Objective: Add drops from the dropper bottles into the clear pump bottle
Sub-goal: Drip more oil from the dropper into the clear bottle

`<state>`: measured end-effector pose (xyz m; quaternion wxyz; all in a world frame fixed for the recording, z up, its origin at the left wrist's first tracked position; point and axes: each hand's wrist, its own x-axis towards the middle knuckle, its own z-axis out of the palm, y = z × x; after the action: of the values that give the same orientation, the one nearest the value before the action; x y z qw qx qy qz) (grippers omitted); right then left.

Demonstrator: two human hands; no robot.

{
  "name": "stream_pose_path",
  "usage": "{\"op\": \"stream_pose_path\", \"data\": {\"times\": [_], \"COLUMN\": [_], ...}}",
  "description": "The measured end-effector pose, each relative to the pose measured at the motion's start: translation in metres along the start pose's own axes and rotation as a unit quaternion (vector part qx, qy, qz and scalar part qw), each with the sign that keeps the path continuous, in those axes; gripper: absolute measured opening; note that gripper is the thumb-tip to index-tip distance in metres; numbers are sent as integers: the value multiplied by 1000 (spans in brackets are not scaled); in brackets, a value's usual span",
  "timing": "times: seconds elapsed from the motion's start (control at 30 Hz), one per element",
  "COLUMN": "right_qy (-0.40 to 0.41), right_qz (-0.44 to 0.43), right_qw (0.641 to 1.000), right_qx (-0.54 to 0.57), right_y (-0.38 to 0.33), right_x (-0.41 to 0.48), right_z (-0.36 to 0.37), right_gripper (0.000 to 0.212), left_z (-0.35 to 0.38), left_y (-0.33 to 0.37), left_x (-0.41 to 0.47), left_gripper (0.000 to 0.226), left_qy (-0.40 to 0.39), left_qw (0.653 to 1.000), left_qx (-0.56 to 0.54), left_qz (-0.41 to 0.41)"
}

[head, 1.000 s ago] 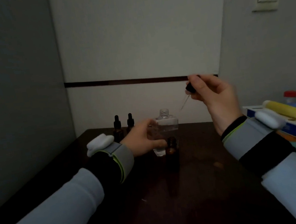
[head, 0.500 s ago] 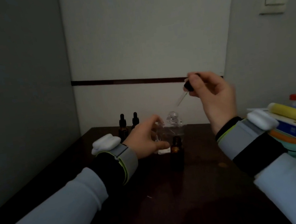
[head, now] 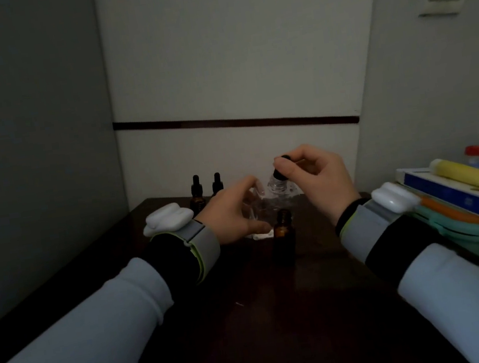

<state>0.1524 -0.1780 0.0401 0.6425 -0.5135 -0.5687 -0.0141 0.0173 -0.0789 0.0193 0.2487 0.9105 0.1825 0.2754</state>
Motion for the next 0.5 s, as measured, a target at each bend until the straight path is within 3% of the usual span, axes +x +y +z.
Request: {"op": "stream_pose_path", "data": {"times": [0.37,0.5], "right_qy": [1,-6], "right_qz": [-1,5], "right_qw": [1000,1000], "right_qx": [-9,-5], "right_y": [0,0], "right_x": [2,1], "right_z": [2,1], "right_gripper": [22,7], "left_z": [0,1], "left_y": [-2,-1], "left_x": [0,0], "left_gripper": [53,53], "left_qy": [10,5], "left_qw": [1000,1000], "left_qx": [0,-2], "left_qz": [2,1]}}
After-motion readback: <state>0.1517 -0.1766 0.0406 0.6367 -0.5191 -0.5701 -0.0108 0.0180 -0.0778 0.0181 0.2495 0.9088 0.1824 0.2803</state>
